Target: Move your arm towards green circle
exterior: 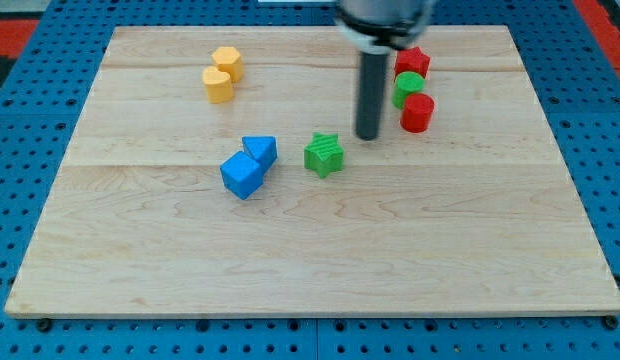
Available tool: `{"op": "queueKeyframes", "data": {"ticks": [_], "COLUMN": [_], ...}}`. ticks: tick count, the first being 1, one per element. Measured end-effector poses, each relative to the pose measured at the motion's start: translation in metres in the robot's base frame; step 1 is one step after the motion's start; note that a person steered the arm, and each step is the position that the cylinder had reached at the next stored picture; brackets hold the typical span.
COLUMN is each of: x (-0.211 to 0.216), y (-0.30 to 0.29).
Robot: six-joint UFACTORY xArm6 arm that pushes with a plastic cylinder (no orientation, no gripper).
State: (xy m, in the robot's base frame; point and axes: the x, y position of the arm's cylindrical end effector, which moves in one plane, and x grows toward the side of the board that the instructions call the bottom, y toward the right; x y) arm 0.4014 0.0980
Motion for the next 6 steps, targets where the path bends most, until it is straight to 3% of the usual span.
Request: {"op": "queueKeyframes", "data": {"ticks": [1, 2, 3, 4, 6], "x": [0.016, -0.004, -0.051, -0.08, -0.081], "y": [0.047, 0.079, 0.095, 0.053, -0.076]}}
